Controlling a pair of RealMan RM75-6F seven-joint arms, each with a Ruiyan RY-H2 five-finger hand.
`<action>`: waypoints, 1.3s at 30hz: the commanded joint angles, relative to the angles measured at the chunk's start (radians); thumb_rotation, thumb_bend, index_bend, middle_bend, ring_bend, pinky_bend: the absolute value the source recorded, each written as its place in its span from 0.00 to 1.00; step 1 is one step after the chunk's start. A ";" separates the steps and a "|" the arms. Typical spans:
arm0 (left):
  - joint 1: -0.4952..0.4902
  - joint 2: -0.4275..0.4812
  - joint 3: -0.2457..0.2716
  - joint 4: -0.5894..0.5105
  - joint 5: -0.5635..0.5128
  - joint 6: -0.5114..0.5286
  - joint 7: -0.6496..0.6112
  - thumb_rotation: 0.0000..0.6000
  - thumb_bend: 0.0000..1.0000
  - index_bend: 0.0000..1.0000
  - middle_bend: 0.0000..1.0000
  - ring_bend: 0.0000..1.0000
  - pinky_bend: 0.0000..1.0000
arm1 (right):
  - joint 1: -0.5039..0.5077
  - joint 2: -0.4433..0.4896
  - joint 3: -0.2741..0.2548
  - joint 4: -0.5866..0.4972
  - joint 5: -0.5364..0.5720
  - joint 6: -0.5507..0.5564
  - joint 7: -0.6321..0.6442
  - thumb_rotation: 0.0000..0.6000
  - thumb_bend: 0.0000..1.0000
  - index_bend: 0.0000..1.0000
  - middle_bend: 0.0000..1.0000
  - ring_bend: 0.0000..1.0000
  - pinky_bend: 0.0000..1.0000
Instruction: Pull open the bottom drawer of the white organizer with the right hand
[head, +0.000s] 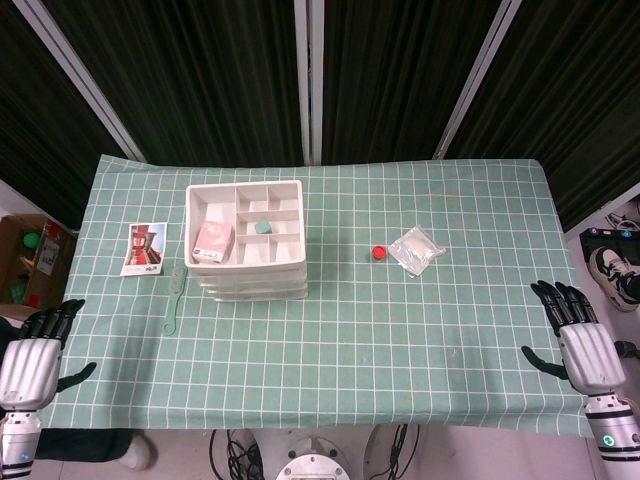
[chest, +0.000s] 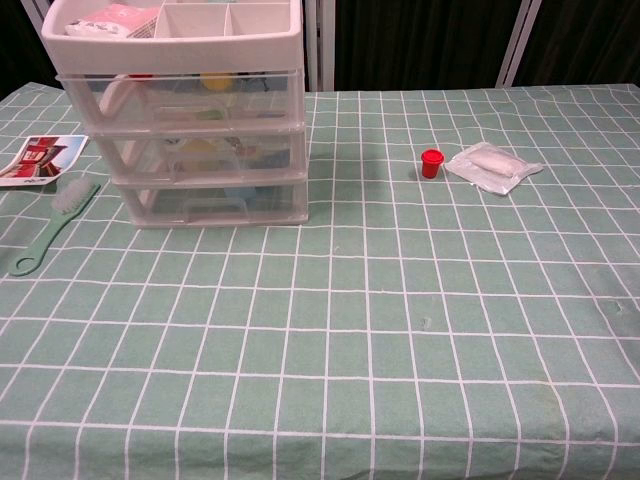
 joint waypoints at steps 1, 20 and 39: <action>-0.007 -0.002 -0.002 0.002 -0.007 -0.014 0.003 1.00 0.10 0.12 0.15 0.16 0.19 | 0.009 -0.004 0.004 -0.001 0.007 -0.014 -0.003 1.00 0.14 0.00 0.06 0.00 0.07; -0.014 0.006 0.002 -0.018 0.026 -0.006 0.008 1.00 0.10 0.12 0.15 0.16 0.19 | 0.197 -0.051 -0.014 -0.086 -0.160 -0.181 0.245 1.00 0.18 0.00 0.16 0.01 0.11; -0.004 0.004 0.016 0.033 0.030 -0.006 -0.053 1.00 0.10 0.13 0.16 0.16 0.19 | 0.563 -0.478 0.133 -0.056 0.175 -0.678 0.716 1.00 0.47 0.00 0.61 0.54 0.64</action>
